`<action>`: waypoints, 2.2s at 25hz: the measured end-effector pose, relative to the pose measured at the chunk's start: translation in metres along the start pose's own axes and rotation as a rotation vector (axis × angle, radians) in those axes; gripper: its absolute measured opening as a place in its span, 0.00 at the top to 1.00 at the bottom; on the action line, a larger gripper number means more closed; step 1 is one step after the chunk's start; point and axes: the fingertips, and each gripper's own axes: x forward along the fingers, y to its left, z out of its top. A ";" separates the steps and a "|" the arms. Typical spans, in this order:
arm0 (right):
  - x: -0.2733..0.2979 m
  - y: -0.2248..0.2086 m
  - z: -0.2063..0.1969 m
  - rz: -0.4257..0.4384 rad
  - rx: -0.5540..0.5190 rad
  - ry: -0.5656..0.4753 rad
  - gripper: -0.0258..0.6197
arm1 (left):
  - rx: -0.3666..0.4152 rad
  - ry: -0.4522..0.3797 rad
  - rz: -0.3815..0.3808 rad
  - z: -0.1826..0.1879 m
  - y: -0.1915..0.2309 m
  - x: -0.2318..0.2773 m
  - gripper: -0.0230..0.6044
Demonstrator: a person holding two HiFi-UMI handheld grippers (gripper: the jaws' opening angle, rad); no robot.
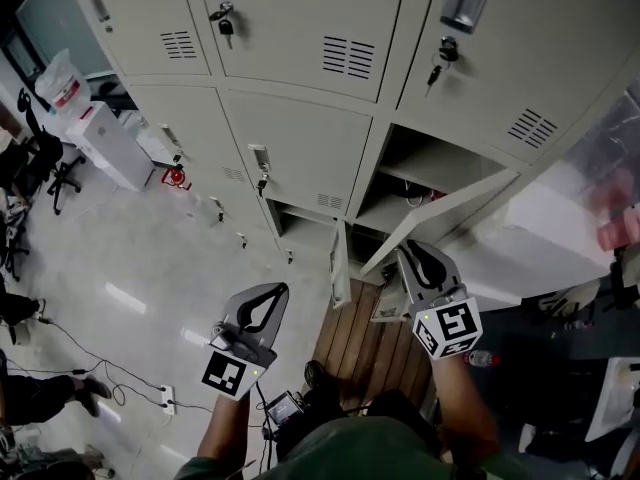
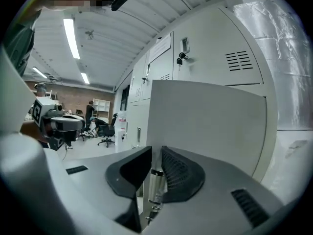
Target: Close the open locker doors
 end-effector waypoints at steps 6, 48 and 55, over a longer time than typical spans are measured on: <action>0.039 -0.018 0.003 -0.042 0.013 -0.003 0.87 | -0.005 0.010 0.005 -0.009 0.012 -0.006 0.96; 0.055 -0.068 -0.016 -0.162 0.050 0.029 0.94 | -0.026 0.024 -0.023 -0.015 0.021 -0.027 0.96; -0.008 -0.054 -0.045 -0.134 0.068 -0.012 0.94 | -0.018 0.023 -0.084 -0.016 -0.008 -0.012 0.96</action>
